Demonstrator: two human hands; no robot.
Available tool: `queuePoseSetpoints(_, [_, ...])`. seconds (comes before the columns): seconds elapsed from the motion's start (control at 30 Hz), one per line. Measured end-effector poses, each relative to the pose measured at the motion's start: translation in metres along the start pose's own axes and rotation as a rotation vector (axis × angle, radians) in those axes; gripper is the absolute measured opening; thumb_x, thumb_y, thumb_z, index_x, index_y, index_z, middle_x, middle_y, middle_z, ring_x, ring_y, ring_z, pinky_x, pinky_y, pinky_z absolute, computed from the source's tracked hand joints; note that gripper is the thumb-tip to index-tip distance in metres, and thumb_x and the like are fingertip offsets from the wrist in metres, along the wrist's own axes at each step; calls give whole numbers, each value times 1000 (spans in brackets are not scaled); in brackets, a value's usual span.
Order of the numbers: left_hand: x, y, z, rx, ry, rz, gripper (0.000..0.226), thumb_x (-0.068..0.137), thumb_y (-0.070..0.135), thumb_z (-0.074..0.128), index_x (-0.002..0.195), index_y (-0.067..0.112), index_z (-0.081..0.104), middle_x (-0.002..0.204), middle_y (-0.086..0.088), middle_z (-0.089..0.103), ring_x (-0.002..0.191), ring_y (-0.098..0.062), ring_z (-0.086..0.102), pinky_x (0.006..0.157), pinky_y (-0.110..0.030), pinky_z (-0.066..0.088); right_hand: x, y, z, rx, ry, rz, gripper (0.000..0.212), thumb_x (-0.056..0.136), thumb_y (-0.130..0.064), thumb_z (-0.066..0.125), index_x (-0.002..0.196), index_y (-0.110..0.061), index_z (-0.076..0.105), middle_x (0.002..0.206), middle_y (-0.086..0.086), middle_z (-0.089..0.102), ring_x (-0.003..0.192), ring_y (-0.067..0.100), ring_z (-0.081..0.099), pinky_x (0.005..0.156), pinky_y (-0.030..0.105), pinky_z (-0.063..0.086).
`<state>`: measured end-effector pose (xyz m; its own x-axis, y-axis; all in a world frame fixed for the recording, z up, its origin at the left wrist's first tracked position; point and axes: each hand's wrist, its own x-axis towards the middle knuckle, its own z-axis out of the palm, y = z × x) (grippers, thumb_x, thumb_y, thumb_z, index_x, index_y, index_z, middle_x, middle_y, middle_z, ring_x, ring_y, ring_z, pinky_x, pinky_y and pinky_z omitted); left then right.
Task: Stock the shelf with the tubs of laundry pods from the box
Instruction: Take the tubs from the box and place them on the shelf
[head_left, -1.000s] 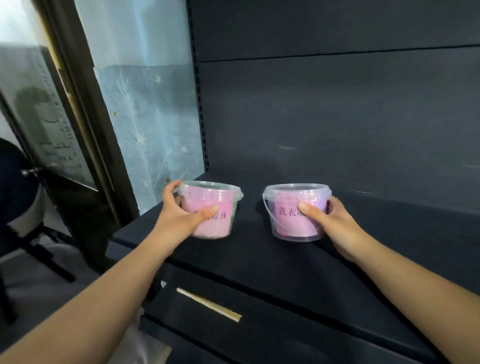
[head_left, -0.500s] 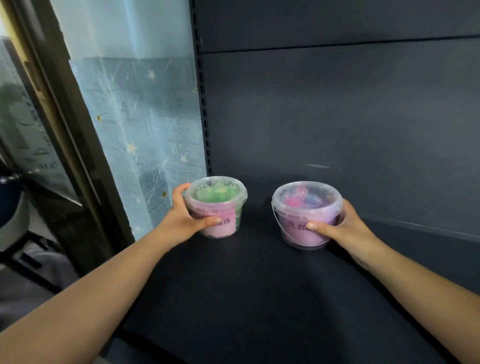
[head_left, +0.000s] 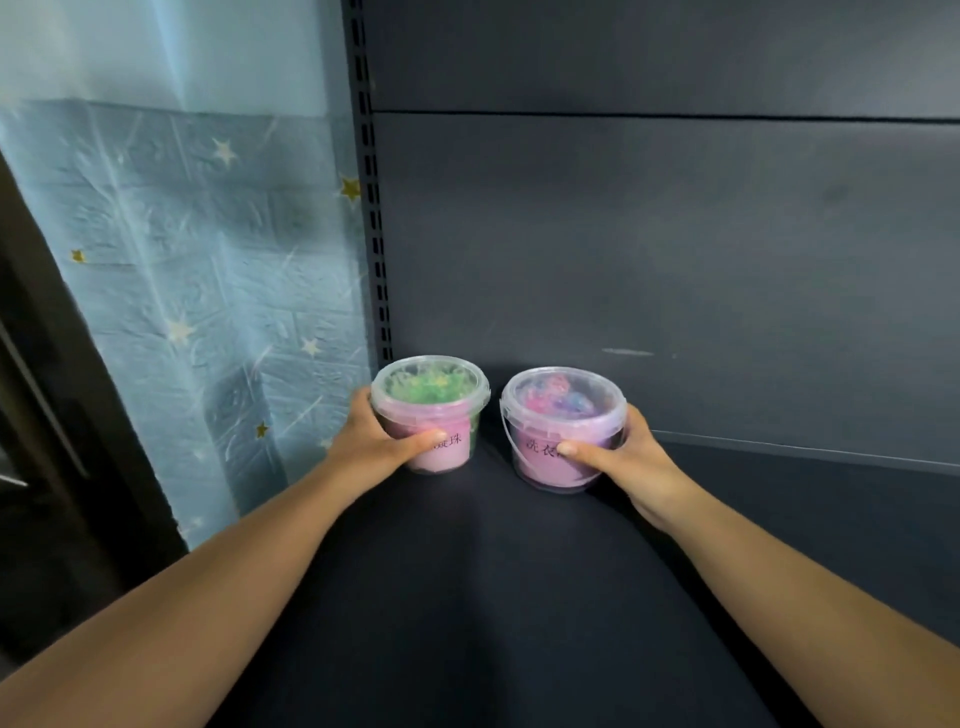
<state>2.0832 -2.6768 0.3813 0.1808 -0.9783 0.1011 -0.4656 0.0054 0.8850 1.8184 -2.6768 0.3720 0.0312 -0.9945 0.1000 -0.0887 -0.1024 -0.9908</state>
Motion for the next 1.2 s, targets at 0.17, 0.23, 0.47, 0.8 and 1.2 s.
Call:
queuePoseSetpoints(0.17, [5,-9,0,-56,-25,38,117,31,57,71,133,17,29,119,6,49,112,-15,51,99,-31,41,0,-1,16,-66,46,3,67,69,-7,78,117,-27,35,103,-19,52,93,-8,50,73,13,43])
queuePoseSetpoints(0.23, [6,-13,1,-96,-44,36,114,40,49,76,137,18,24,129,2,47,117,-16,49,101,-30,39,-3,-2,19,-87,64,12,68,71,-9,78,119,-28,34,103,-21,51,92,-10,49,71,12,43])
queuePoseSetpoints(0.47, [11,-23,6,-109,-45,64,100,67,30,79,143,19,15,140,1,40,126,-18,42,100,-26,32,-10,-2,19,-181,87,-14,65,71,-10,78,118,-33,39,106,-23,53,94,-11,50,70,4,43])
queuePoseSetpoints(0.8, [-5,-12,-24,204,-337,24,60,77,44,66,128,17,49,125,1,56,119,-19,52,99,-29,38,-32,-20,17,-391,163,71,75,70,-30,79,134,-19,41,138,-1,43,124,13,44,99,24,37])
queuePoseSetpoints(1.2, [-252,104,73,170,-604,640,20,84,26,60,82,45,58,97,41,54,91,15,55,76,3,38,-318,-59,-126,-668,165,-10,17,78,-19,72,82,-32,62,79,-14,65,73,-4,59,77,10,45])
